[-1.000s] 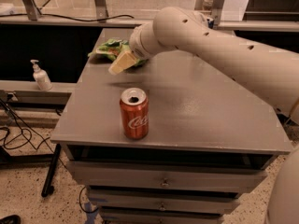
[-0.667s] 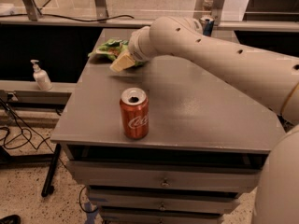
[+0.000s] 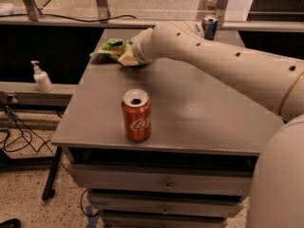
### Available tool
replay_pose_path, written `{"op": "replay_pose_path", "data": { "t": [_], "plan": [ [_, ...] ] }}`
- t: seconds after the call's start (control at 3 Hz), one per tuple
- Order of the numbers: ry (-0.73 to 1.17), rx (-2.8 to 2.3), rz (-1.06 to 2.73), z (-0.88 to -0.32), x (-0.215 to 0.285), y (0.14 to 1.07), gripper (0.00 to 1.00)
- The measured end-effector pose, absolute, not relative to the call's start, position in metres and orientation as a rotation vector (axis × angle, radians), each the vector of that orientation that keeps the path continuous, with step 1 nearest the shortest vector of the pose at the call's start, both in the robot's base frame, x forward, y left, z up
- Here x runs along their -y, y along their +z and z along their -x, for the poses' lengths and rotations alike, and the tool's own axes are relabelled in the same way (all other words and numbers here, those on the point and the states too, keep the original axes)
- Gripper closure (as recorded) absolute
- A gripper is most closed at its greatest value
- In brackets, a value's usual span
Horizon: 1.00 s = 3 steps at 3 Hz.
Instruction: Pick green rice chip bag
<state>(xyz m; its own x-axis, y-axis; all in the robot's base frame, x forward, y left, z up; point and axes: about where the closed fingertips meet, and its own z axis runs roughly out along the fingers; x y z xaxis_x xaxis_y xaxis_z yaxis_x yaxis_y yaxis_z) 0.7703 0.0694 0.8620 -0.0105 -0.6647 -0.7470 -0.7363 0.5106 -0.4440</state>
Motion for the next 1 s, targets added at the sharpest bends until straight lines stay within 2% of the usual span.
{"op": "replay_pose_path", "data": {
  "t": [0.33, 0.67, 1.0],
  "plan": [
    [0.061, -1.699, 1.199, -0.769, -0.059, 0.872, 0.87],
    [0.061, -1.706, 1.182, -0.763, -0.046, 0.9, 1.0],
    [0.1, -1.689, 1.161, -0.755, -0.038, 0.932, 1.0]
  ]
}}
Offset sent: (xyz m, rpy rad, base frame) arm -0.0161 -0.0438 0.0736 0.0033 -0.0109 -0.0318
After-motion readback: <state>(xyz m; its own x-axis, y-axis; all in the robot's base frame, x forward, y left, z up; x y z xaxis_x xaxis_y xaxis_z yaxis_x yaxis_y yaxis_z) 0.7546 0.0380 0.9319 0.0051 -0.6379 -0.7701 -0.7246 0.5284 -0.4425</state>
